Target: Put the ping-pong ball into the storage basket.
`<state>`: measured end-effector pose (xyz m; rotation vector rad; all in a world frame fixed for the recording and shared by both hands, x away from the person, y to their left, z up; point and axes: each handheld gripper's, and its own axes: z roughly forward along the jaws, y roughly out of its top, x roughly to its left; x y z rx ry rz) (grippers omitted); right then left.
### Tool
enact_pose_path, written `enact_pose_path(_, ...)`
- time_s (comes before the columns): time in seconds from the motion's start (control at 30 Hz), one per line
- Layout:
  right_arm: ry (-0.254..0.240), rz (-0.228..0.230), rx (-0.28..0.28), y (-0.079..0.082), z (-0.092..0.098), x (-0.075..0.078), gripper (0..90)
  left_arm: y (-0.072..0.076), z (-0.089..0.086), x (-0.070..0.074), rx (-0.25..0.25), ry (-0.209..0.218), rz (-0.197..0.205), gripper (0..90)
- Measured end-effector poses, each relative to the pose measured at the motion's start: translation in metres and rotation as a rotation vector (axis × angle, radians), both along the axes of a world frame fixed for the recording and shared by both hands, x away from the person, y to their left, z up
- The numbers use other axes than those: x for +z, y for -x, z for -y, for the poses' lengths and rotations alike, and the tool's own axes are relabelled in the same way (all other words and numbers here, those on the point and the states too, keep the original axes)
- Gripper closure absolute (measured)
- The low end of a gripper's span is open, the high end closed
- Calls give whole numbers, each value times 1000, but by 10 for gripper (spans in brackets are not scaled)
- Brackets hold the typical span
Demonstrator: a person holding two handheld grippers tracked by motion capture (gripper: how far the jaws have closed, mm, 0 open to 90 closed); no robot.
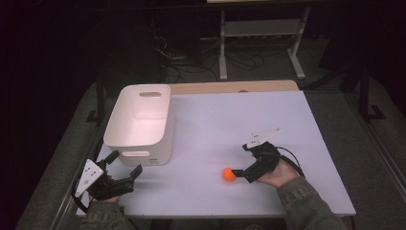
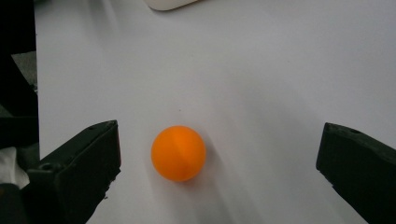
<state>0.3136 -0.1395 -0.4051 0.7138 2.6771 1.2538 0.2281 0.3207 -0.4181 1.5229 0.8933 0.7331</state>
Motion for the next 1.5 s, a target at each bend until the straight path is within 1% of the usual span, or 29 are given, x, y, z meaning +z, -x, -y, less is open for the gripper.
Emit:
enact_pose_path(0.17, 15, -10, 10, 0, -3, -3, 0, 0, 0, 0, -1, -1, 0, 15)
enact_pose_path(0.4, 21, -19, 18, -1, -6, -6, 0, 0, 0, 0, -1, 0, 0, 15)
enact_pose_path(0.57, 39, -31, 28, 0, -11, -12, 0, 0, 0, 0, -2, 0, 0, 15)
enact_pose_path(0.73, 45, -33, 36, 0, -13, -15, 0, 0, 0, 0, -4, -1, 0, 15)
enact_pose_path(0.9, 55, -46, 40, 0, -16, -18, 0, 0, 0, 0, -5, 1, 0, 15)
enact_pose_path(1.13, 66, -49, 45, 0, -18, -20, 0, 0, 0, 0, -8, -2, -1, 15)
enact_pose_path(1.23, 80, -54, 50, -1, -20, -24, 0, 0, 0, 0, -10, -2, -2, 15)
enact_pose_path(1.5, 98, -56, 62, 0, -24, -28, 0, 0, 0, 0, -11, -2, -1, 15)
